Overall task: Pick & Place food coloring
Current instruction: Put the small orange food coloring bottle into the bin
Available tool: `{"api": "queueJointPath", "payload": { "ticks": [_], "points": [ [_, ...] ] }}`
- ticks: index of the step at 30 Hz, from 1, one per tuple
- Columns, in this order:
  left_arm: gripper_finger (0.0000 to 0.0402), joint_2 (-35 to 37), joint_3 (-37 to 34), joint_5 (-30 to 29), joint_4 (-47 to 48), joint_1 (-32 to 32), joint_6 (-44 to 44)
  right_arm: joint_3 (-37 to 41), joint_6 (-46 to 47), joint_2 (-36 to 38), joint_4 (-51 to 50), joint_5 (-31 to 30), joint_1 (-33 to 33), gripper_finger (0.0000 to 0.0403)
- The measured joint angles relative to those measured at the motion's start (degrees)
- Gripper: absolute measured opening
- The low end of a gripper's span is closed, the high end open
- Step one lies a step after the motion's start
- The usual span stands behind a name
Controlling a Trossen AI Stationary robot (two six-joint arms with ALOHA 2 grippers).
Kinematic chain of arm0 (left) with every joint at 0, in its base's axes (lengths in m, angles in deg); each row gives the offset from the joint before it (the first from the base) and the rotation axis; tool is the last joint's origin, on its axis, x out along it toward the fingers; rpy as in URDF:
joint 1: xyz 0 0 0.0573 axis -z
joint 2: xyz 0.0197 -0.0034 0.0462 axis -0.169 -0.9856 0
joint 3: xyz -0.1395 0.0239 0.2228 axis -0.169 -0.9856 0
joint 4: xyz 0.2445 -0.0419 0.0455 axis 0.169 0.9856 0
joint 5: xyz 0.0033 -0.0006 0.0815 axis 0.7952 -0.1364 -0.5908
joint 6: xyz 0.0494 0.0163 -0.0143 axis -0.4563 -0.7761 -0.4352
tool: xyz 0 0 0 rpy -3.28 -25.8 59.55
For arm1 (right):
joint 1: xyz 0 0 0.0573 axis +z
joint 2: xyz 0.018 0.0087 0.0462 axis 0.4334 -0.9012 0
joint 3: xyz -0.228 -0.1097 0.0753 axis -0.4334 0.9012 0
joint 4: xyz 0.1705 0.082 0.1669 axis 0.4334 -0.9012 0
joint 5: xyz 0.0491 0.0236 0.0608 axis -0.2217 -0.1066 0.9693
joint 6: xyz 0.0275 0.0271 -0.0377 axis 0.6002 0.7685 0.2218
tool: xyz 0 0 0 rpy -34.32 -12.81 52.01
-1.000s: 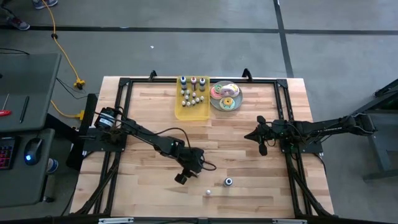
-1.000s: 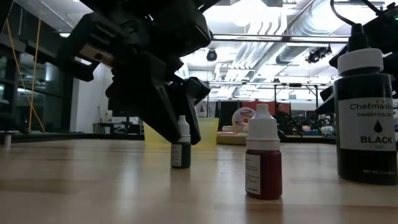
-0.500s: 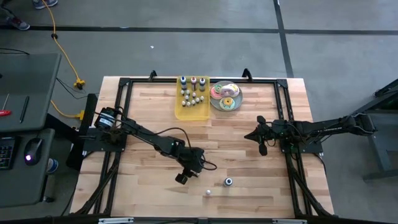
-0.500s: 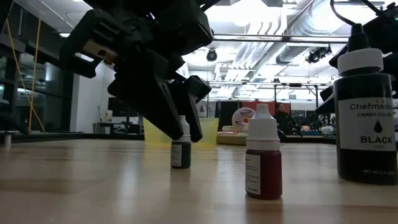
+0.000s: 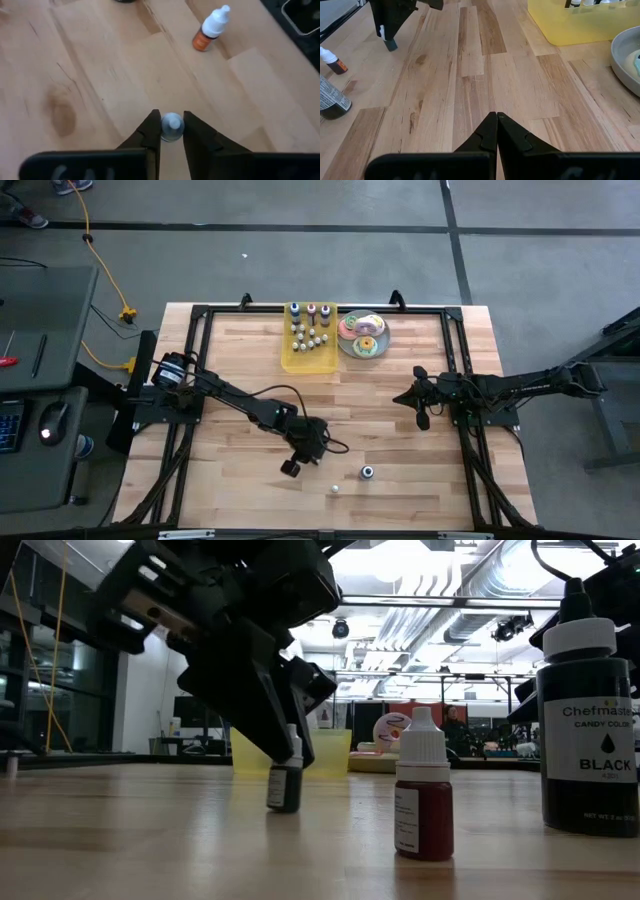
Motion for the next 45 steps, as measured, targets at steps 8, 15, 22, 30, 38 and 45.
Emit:
{"api": "queueJointPath", "payload": {
  "ticks": [8,15,22,30,38,45],
  "points": [
    [0.0039,1.17,1.84,-0.24,2.70,0.00,6.86,0.01,0.00,-0.01,0.02,0.01,0.01,0.0000],
    [0.0038,5.78,5.68,-6.71,11.17,-0.52,15.28,0.02,0.00,-0.01,0.02,0.01,0.01,0.0000],
    [0.0038,10.59,10.04,-10.70,22.51,-2.03,29.59,0.00,0.00,-0.01,0.00,0.00,-0.01,0.0000],
    [0.0038,15.89,13.52,-6.89,30.44,-4.91,34.85,0.00,0.00,-0.01,0.00,0.00,-0.01,0.0000],
    [0.0038,21.58,14.29,2.47,36.48,-9.77,32.56,0.01,0.00,-0.01,0.02,0.02,0.00,0.0000],
    [0.0037,24.15,14.27,-5.15,42.38,-15.96,33.36,0.00,0.00,0.00,0.00,0.01,0.01,0.0000]
  ]
}}
